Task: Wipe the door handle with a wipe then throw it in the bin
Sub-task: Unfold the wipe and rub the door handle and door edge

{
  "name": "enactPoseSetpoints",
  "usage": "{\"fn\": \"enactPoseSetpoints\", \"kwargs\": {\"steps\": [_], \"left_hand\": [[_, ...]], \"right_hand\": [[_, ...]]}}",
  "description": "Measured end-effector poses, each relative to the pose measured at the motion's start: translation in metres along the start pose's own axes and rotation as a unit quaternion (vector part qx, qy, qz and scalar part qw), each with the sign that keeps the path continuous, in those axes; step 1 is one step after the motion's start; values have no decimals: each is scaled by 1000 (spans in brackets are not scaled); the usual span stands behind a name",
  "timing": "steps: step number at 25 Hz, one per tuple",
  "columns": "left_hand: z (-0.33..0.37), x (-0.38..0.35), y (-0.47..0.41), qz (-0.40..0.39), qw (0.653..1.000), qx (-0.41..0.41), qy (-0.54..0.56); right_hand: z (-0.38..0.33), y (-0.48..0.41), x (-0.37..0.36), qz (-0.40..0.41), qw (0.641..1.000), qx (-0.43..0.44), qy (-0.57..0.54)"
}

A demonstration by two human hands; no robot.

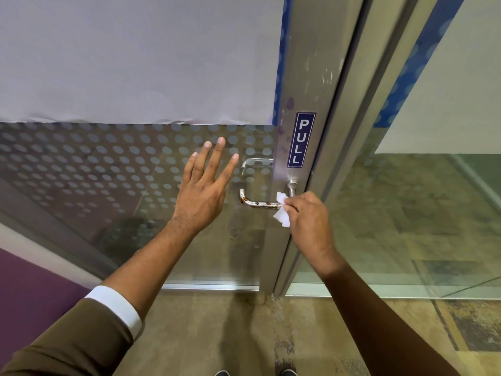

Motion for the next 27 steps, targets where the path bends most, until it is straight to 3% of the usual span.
{"fn": "enactPoseSetpoints", "kwargs": {"steps": [3, 7, 13, 17, 20, 24, 27], "left_hand": [[0, -1, 1, 3, 1000, 0, 0], [-1, 1, 1, 8, 1000, 3, 1], [1, 0, 2, 7, 1000, 4, 12], [0, 0, 1, 8, 1000, 4, 13], [1, 0, 2, 7, 1000, 6, 14], [0, -4, 2, 3, 1000, 3, 13], [-1, -5, 2, 0, 1000, 4, 10]], "right_hand": [[-1, 0, -2, 6, 1000, 2, 5], [25, -18, 11, 14, 997, -79, 10], [-5, 5, -10, 8, 999, -24, -34], [12, -7, 2, 22, 997, -79, -13], [-4, 0, -6, 5, 1000, -30, -4], [-8, 4, -19, -80, 995, 26, 51], [3, -6, -2, -65, 990, 30, 123]]}}
Point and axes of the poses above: each hand's wrist, its own y-axis away from the middle knuckle, its own x-axis out of the back of the hand, z = x × y, the point moved 8 cm from there along -y, towards the middle knuckle, and after that the axes turned 11 degrees about x, right-handed, at the moved point
